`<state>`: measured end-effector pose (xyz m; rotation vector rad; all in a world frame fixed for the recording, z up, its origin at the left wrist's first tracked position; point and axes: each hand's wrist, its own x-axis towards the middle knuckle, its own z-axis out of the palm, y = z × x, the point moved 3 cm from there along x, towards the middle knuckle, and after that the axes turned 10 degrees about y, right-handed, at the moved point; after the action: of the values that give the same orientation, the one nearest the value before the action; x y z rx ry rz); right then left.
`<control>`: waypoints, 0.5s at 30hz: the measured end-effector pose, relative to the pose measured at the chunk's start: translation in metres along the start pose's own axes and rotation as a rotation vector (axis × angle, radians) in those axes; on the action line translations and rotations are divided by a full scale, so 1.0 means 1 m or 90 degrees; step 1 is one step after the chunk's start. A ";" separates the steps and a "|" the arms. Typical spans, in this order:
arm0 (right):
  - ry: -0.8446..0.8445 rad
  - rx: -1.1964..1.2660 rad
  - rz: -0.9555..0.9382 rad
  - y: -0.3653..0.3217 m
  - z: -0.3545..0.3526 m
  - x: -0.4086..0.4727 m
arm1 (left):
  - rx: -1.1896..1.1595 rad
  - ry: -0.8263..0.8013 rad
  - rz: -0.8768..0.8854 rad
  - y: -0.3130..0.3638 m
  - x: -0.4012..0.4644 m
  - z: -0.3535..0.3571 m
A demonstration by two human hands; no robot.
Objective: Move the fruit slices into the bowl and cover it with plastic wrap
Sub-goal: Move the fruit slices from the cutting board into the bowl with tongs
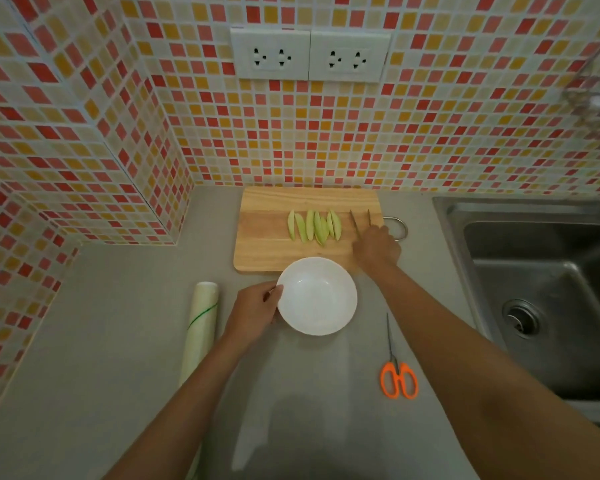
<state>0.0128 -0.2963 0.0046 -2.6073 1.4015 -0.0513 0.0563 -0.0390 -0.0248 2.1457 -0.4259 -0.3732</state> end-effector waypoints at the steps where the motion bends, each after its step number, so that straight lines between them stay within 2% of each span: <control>1: -0.005 -0.009 -0.002 -0.001 0.002 0.001 | 0.003 0.000 -0.001 -0.001 0.001 0.000; 5: -0.003 -0.003 -0.002 -0.001 0.005 0.003 | 0.001 0.004 0.003 -0.001 0.002 -0.001; 9: -0.011 0.150 0.041 -0.002 0.000 0.006 | -0.017 0.013 0.001 0.001 0.002 -0.003; 15: 0.005 0.145 -0.047 -0.012 -0.005 -0.015 | -0.037 0.016 0.006 0.004 0.000 -0.002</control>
<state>0.0140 -0.2777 0.0122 -2.4707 1.2221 -0.2176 0.0564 -0.0394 -0.0206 2.0882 -0.4065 -0.3491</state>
